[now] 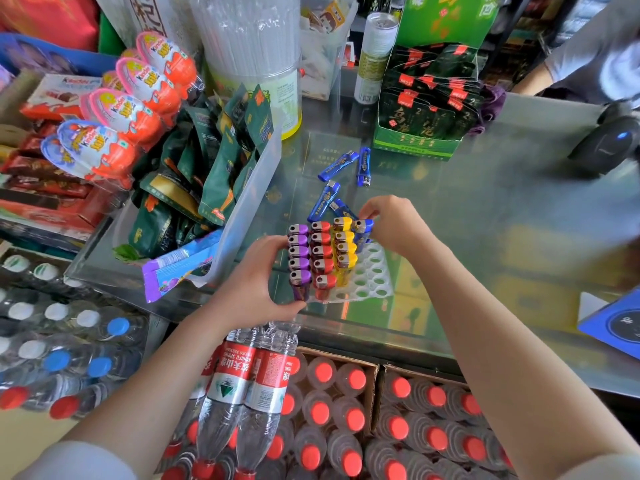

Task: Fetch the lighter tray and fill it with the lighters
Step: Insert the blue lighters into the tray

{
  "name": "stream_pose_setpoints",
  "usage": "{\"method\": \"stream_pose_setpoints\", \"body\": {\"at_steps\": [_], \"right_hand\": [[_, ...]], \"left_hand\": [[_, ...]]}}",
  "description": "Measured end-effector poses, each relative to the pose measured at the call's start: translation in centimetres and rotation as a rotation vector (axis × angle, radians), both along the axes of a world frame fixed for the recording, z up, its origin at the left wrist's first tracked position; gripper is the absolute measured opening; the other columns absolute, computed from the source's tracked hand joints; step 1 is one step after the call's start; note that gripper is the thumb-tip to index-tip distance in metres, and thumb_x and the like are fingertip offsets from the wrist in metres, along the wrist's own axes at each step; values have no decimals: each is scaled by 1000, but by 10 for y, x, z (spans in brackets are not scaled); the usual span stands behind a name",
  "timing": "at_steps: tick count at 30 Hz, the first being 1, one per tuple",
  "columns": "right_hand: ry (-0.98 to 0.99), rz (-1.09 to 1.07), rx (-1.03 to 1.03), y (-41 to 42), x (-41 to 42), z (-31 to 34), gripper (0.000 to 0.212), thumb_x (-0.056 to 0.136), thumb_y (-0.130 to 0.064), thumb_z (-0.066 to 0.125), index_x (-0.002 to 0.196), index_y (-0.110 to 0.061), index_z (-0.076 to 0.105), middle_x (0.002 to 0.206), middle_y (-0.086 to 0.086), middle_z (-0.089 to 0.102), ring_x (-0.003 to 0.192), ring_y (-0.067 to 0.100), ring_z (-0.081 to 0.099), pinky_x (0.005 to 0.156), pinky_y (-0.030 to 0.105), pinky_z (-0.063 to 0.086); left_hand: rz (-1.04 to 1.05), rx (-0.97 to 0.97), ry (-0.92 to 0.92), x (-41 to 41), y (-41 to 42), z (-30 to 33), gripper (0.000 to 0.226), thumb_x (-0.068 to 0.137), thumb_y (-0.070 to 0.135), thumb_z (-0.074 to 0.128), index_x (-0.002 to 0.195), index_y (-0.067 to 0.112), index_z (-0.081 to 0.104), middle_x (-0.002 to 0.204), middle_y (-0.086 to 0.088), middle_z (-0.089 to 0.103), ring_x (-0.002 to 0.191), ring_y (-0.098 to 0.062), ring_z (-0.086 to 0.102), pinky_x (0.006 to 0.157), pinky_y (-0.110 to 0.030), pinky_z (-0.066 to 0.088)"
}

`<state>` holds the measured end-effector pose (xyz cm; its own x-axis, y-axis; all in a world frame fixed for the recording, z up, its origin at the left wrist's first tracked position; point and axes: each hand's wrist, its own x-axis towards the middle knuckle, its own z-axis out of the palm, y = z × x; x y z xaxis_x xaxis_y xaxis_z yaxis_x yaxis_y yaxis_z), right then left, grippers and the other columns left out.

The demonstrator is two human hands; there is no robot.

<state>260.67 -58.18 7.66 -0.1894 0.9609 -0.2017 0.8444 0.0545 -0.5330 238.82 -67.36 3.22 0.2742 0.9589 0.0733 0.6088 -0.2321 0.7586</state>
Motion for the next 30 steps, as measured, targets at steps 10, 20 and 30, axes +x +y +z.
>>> {"method": "stream_pose_setpoints", "body": {"at_steps": [10,20,30], "right_hand": [[326,-251,105,-33,35,-10,16,82,-13,60,98,-11,63,79,1,61,58,11,53,54,17,39],[611,-237,109,-70,16,-23,12,79,-3,64,88,-10,64,70,2,65,66,15,59,69,31,50],[372,-109,341,-77,10,-22,24,82,-2,59,104,-9,54,83,-4,63,54,17,57,56,26,46]], "left_hand": [[-5,-5,26,0,-1,3,76,56,44,71,122,36,34,115,28,38,114,3,36,91,-3,23],[5,-8,35,3,-3,4,72,59,38,76,121,30,41,114,20,46,114,-2,40,92,-17,32],[-2,-8,25,3,-3,6,73,59,38,75,119,38,34,113,33,38,108,19,34,86,0,25]]}}
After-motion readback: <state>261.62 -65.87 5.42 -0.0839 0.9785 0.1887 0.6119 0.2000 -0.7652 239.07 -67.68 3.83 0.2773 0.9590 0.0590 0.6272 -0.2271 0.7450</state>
